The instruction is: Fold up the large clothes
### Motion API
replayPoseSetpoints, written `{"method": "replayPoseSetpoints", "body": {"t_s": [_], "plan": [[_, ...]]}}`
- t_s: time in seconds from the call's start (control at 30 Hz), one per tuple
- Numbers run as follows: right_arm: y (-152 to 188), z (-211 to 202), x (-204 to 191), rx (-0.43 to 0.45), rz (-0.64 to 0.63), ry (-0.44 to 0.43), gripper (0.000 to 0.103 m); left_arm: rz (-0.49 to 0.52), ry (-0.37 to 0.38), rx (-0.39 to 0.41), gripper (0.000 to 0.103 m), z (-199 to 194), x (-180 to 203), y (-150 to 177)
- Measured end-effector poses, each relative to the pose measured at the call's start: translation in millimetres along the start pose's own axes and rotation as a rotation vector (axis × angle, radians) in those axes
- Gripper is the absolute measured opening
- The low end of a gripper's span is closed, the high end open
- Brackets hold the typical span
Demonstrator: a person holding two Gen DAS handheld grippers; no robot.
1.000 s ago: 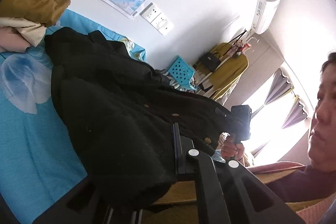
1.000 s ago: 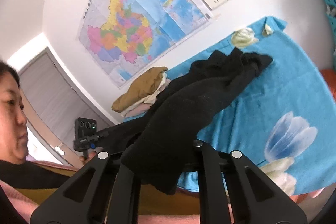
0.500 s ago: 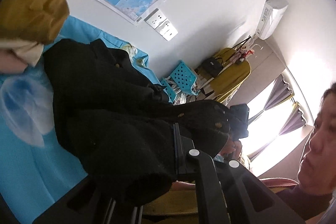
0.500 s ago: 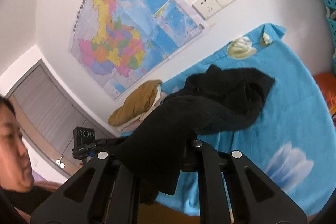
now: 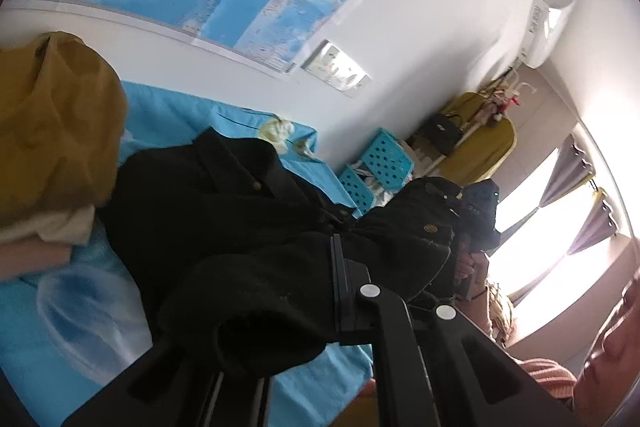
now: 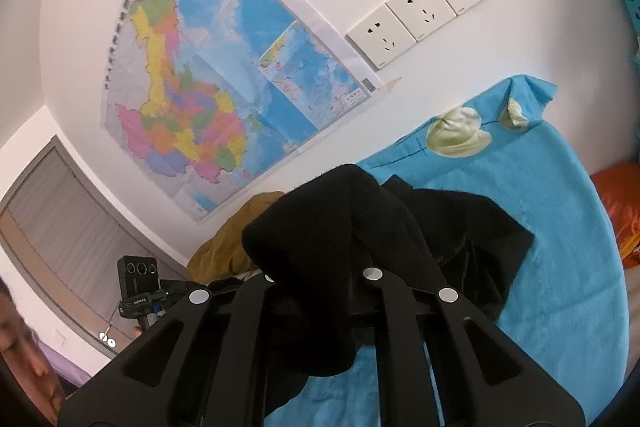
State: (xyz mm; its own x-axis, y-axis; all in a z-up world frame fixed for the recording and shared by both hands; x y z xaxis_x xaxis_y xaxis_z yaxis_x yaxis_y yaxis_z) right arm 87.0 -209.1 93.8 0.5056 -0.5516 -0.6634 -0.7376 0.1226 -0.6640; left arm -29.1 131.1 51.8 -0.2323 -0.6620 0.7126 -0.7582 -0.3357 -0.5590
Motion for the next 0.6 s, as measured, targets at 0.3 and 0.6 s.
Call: {"method": "replayPoseSetpoints", "body": {"t_s": [0.3, 0.6], "plan": [[-33.5, 45.7, 34.7, -0.052, 0.071, 0.041, 0.008, -0.055, -0.096, -0.025, 0.005, 27.6, -36.4, -53.0], [-40.4, 110.2, 99.7, -0.152, 0.202, 0.158, 0.008, -0.09, -0.262, -0.068, 0.005, 77.2, -92.9, -93.9]]}}
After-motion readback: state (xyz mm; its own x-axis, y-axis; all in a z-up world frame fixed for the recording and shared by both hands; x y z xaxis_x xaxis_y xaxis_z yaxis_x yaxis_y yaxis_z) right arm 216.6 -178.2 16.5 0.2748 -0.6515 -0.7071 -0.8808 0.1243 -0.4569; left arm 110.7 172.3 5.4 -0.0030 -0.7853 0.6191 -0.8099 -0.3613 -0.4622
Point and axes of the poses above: each gripper's, at about its wrist camera, not at the fingertips, and z roughly the way its jaws point, x to its right, y to its underside, the point moved 10 cm from there along z, roughly the way its jaws point, and after that the axes turned 5 degrees about -z, right-handed, at the moved point
